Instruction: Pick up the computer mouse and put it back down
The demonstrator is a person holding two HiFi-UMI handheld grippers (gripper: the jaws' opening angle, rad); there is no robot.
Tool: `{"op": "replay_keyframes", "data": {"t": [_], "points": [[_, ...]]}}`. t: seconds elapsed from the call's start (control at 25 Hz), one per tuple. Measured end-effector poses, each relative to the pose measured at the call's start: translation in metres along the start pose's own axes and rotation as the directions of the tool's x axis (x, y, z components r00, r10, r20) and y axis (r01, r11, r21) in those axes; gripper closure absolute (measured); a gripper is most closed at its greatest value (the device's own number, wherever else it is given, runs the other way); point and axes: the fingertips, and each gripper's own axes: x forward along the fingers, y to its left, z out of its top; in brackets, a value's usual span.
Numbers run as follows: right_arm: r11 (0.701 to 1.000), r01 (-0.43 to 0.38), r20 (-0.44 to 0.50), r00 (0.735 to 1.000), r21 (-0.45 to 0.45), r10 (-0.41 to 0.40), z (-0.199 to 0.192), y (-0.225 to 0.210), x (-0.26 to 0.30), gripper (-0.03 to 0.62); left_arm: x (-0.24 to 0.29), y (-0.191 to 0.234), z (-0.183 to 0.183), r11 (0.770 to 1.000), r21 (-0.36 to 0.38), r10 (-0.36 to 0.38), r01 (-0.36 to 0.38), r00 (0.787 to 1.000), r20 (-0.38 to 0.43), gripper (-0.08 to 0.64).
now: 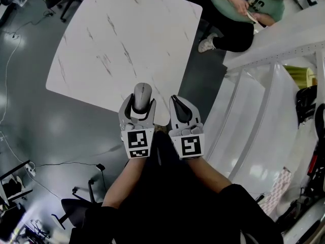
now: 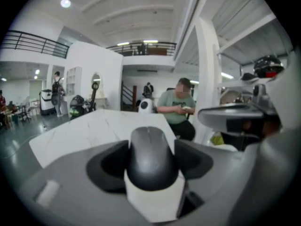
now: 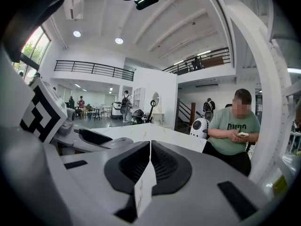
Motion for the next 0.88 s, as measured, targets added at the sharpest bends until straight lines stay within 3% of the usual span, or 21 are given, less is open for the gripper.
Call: {"op": "replay_keyframes", "data": {"t": [0.48, 0.88], "points": [[1.0, -0.017, -0.127, 0.992, -0.001, 0.017, -0.059, 0.011, 0.012, 0.572, 0.027, -0.005, -0.067, 0.999, -0.013, -0.043, 0.041, 0.992, -0.118, 0.256], [0.999, -0.033, -0.192, 0.981, 0.027, 0.037, -0.085, 0.018, 0.021, 0.572, 0.039, -0.011, -0.102, 0.998, 0.002, -0.06, 0.062, 0.976, -0.211, 0.255]]}}
